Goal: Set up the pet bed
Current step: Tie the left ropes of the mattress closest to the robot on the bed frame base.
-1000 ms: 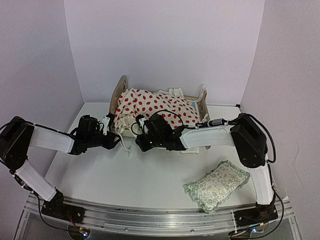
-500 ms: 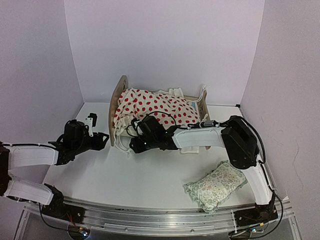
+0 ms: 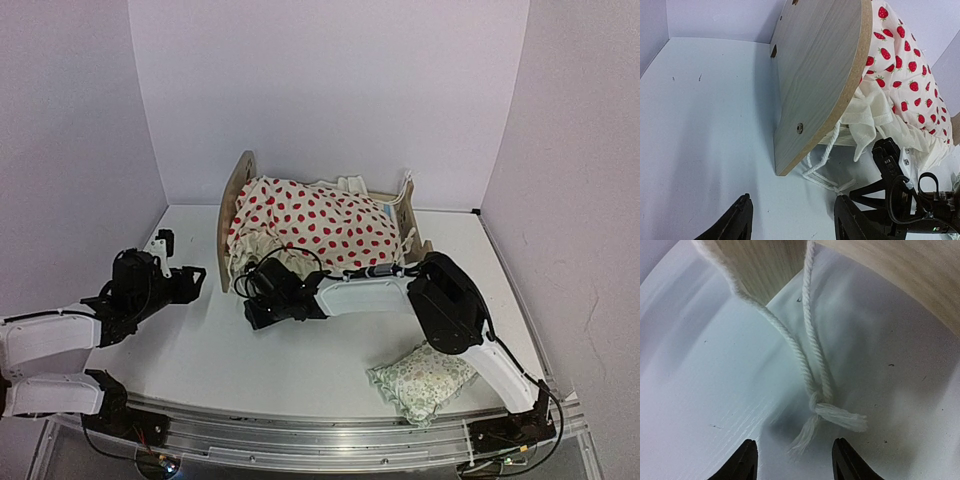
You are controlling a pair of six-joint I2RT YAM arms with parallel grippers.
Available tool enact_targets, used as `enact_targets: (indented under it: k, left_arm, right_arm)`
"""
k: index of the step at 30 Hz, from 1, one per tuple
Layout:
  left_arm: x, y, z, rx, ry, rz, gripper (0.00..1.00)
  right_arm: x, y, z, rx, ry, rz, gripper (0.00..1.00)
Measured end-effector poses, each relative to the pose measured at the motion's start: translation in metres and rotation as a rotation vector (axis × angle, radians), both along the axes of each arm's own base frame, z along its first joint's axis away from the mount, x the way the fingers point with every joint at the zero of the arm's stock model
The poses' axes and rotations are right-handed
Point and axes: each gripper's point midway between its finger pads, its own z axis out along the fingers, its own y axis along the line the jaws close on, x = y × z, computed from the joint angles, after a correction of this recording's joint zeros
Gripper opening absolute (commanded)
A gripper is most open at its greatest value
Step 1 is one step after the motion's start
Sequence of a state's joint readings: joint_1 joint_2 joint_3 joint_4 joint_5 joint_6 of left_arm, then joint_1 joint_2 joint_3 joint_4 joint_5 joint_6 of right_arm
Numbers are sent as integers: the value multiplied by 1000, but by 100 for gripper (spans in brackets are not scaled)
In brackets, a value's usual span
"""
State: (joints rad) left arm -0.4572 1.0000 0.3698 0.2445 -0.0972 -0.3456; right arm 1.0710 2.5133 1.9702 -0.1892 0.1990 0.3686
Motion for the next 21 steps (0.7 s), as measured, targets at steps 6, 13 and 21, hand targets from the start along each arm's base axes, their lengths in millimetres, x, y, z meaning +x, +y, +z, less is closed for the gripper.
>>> enact_targets:
  k: [6,13,21]
  left_arm:
    - [1,-5,-17,6,52,-19,56]
    - [2,-9,-13,-22,41,-33,56]
    - [2,-10,-12,-24,38,-34,55]
  right_arm:
    - [10,-10,-2,-49,-54,-30,57]
    - [25,-19,0,-62,-75,-47,54]
    - [40,-16,14,-15,-76,-45,50]
